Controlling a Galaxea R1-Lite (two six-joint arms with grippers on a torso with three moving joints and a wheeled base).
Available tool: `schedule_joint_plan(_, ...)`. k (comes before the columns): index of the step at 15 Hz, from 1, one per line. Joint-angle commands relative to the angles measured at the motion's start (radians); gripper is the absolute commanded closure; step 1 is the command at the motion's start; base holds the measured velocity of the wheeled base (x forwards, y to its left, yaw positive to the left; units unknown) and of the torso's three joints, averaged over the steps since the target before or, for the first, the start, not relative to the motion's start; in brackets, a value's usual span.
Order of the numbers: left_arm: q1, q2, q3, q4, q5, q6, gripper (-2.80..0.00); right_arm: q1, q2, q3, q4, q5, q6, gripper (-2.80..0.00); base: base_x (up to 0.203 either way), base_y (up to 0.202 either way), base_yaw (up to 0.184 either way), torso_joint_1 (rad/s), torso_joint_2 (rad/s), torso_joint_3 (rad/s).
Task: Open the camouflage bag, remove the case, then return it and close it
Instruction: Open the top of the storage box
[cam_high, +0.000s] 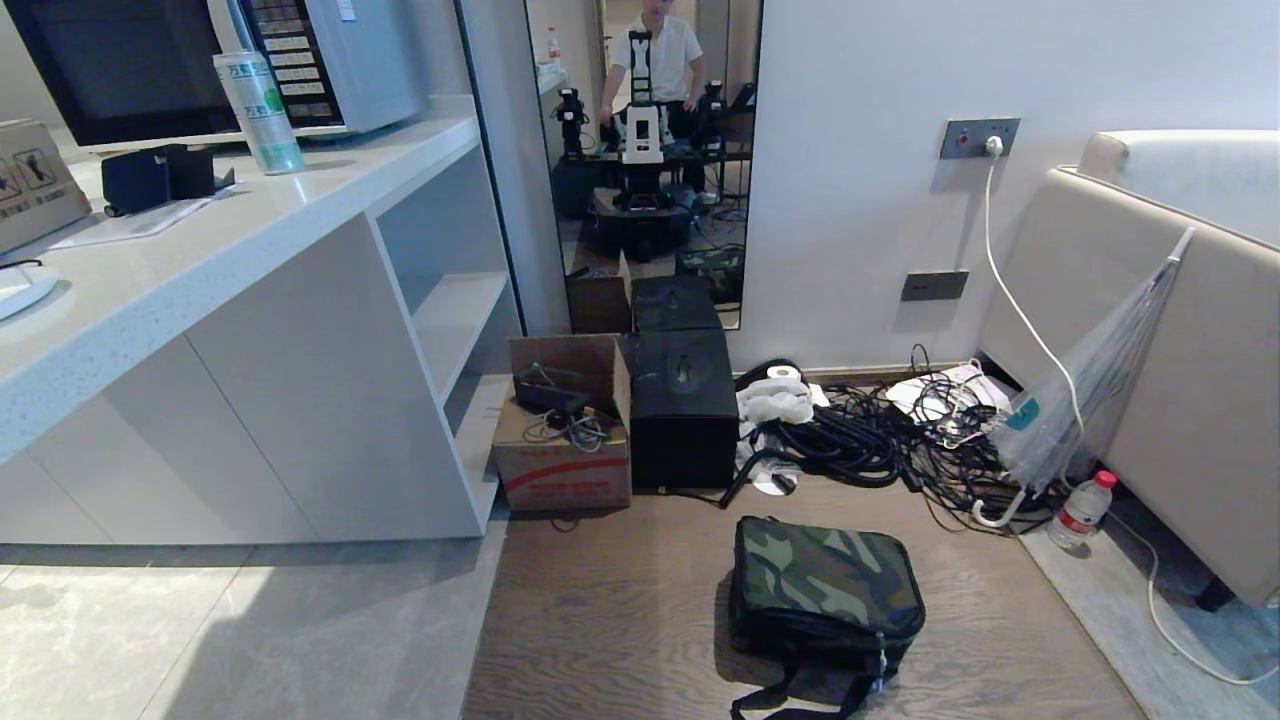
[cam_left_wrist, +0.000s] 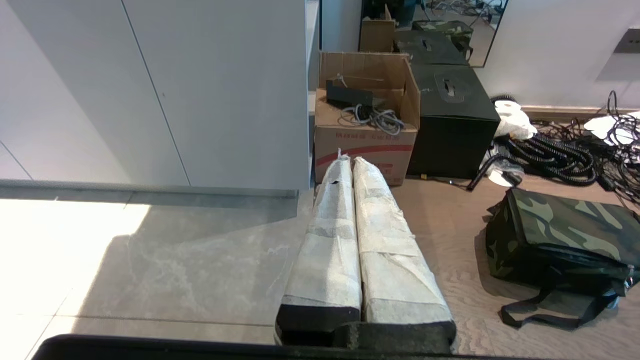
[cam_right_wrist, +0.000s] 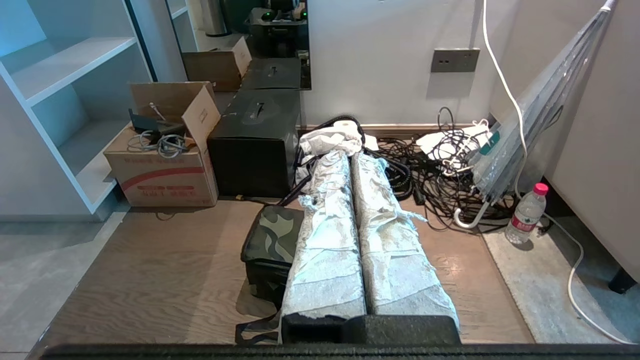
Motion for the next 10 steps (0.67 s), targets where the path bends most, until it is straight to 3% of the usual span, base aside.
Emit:
schedule_joint_plan(1, 0.000, 0.000, -0.001, 0.002, 0.001, -0.001, 0.00, 0.000, 0.001, 0.040, -0.001, 0.001, -0.001, 0.00, 0.000, 0.000, 0.000, 0.002, 0.00, -0.032)
schedule_joint_plan(10, 0.000, 0.000, 0.000, 0.000, 0.002, -0.004, 0.00, 0.000, 0.001, 0.040, -0.001, 0.001, -0.001, 0.00, 0.000, 0.000, 0.000, 0.002, 0.00, -0.173)
